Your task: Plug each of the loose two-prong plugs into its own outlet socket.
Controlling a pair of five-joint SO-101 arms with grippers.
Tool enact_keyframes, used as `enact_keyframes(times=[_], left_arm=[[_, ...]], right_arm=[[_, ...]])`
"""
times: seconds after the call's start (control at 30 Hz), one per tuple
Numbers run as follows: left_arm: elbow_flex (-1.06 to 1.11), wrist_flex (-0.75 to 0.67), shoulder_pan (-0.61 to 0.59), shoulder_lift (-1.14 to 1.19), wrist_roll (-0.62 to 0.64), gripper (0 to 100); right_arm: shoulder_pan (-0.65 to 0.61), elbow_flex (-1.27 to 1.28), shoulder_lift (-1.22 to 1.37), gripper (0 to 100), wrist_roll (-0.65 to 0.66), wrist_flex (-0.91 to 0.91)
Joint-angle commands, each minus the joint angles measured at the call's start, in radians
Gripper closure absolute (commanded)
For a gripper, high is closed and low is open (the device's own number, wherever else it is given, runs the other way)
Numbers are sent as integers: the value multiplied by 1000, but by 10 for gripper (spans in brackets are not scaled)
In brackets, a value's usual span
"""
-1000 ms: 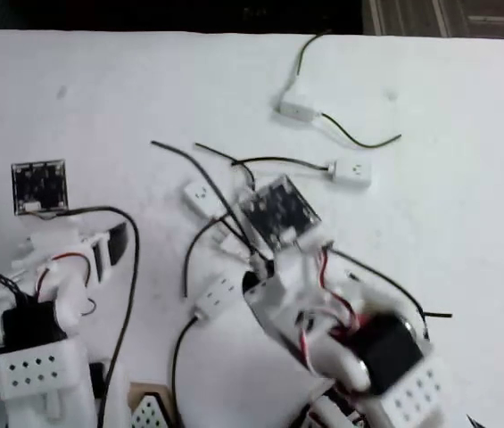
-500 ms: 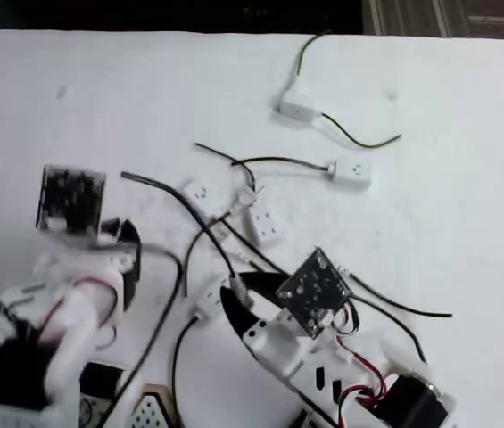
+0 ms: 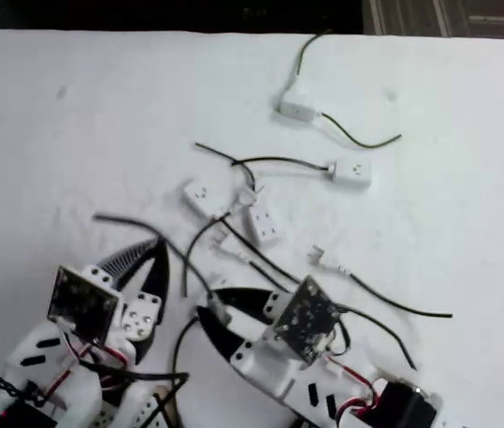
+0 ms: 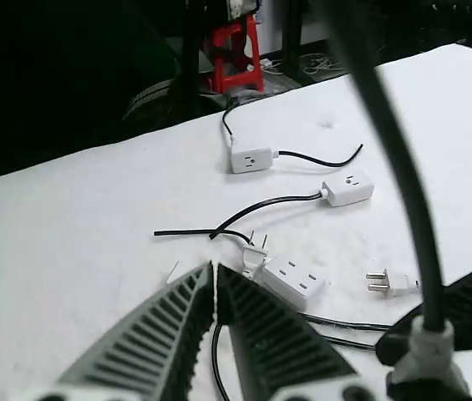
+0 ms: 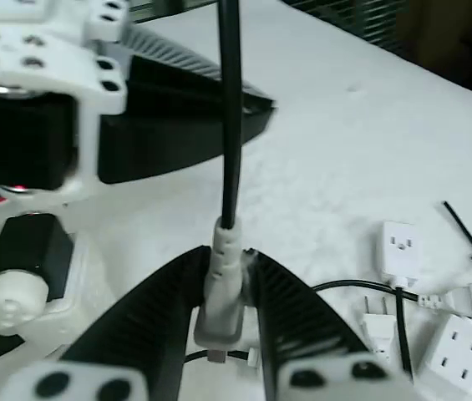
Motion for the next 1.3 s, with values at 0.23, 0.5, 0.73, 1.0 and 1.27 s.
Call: enact_keyframes(times=[0.23, 0.5, 0.73, 1.0, 1.27], left_arm=[[-17, 48, 182, -4, -169, 972], [-21, 78, 208, -4, -290, 972], [-21, 129, 271, -4, -408, 973], [-51, 150, 211, -7, -437, 973], [-104, 184, -234, -7, -437, 973]], right_arm=[[-87, 20, 88, 981, -11, -77], [-94, 15, 217, 981, -9, -79], [-93, 14, 285, 981, -3, -107], [-38, 3, 297, 981, -3, -99], [120, 48, 300, 981, -2, -122]])
